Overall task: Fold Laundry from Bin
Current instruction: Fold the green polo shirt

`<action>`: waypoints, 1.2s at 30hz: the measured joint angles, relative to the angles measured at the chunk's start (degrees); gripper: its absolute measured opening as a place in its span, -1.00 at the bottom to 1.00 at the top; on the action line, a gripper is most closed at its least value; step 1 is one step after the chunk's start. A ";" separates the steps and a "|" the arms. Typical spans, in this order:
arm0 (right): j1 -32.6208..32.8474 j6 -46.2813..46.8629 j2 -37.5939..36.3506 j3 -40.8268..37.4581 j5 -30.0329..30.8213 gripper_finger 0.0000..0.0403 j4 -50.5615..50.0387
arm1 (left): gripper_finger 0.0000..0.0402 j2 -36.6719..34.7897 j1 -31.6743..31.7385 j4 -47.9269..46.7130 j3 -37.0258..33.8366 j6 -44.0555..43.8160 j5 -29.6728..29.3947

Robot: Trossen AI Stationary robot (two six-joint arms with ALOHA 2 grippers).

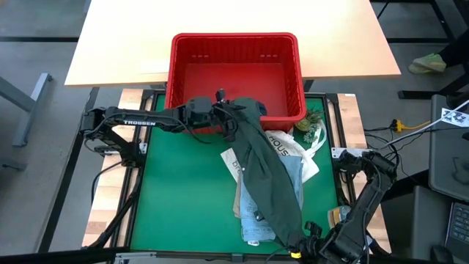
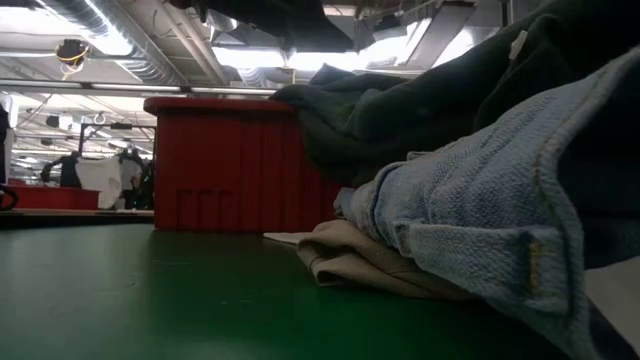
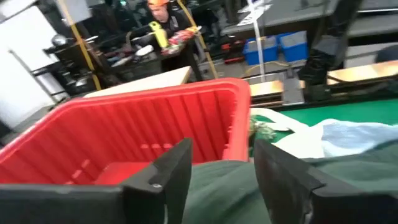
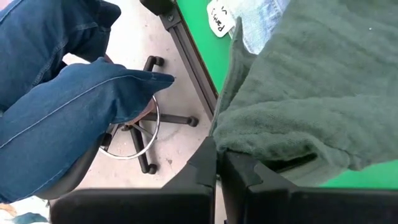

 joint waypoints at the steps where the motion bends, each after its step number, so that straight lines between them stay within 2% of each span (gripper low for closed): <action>1: 0.00 0.00 0.00 0.00 0.00 -0.96 0.00 | -0.14 0.00 0.00 -0.52 0.01 0.31 0.53; 7: 0.00 0.00 0.00 0.00 0.02 -0.96 0.00 | -0.08 0.00 0.35 -4.69 0.01 1.78 0.42; 13: 0.00 -0.02 0.00 -0.02 0.05 -0.96 0.00 | -0.08 0.00 1.71 -7.42 0.01 8.12 0.12; 24: 0.00 -0.04 -0.02 -0.02 0.90 -0.96 0.02 | -0.08 0.00 1.97 -9.54 0.01 29.31 -1.55; 30: 0.00 -0.04 -0.02 -0.02 2.03 -0.96 0.02 | -0.08 0.00 2.40 -9.53 0.01 30.23 -4.90; 36: 0.00 -0.07 -0.02 -0.02 2.03 -0.96 0.02 | -0.09 0.00 3.87 -9.50 0.01 30.21 -5.05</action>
